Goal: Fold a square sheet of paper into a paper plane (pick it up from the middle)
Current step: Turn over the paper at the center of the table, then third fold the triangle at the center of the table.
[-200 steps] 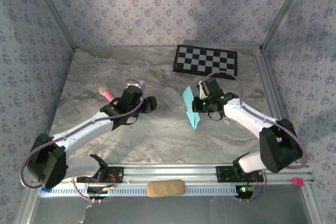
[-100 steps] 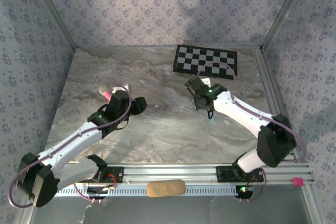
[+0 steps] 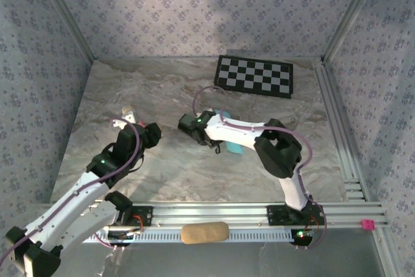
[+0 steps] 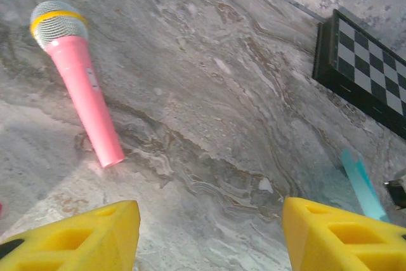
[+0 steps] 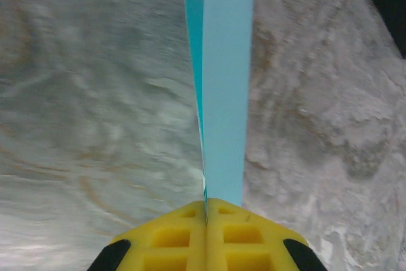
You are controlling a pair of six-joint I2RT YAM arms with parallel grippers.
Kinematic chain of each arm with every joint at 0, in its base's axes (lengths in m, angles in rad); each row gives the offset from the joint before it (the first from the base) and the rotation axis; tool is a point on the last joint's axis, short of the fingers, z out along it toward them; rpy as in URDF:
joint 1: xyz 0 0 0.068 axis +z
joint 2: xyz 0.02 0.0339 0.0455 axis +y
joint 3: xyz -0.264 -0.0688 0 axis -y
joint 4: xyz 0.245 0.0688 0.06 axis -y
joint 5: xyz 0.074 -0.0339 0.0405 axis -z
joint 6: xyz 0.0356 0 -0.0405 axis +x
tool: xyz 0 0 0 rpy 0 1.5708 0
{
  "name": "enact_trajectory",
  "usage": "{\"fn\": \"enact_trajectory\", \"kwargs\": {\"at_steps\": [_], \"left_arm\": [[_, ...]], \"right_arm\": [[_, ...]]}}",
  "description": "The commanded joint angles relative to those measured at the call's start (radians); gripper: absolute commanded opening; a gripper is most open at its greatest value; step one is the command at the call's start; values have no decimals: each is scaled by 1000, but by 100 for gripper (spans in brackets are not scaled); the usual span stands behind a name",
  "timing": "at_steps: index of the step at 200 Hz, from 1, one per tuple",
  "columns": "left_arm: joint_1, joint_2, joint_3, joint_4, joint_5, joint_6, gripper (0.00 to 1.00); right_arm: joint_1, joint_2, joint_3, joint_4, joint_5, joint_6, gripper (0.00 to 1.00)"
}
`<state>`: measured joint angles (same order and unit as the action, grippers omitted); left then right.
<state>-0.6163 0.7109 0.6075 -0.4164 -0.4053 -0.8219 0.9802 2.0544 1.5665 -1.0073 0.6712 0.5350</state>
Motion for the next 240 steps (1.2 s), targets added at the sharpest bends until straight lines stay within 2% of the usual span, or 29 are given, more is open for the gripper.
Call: {"fn": "enact_trajectory", "kwargs": {"at_steps": [1,51,68,98,114,142,162,184,221,240], "left_arm": [[5,-19,-14,-59,-44,-24,61],[7,-6,-7,-59,-30,-17,61],[9,12,-3,-46,-6,-7,62],[13,75,17,-32,63,10,63],[16,125,32,-22,112,21,63],[21,229,54,28,224,42,63],[22,324,74,86,323,56,62],[21,458,120,136,440,65,60],[20,654,177,260,614,17,57],[17,728,208,294,653,-14,52]], "right_arm": [[15,58,87,-48,-48,23,3],[1,82,133,44,-287,14,11],[-14,43,97,121,-400,6,19],[-89,-150,-119,387,-632,20,42],[-151,-260,-247,512,-755,15,44],[-288,-431,-505,702,-921,31,42],[-413,-500,-657,831,-1068,62,30],[-519,-548,-781,950,-1180,86,26],[-571,-511,-811,977,-1268,80,16],[-571,-463,-803,1002,-1306,82,12]]}}
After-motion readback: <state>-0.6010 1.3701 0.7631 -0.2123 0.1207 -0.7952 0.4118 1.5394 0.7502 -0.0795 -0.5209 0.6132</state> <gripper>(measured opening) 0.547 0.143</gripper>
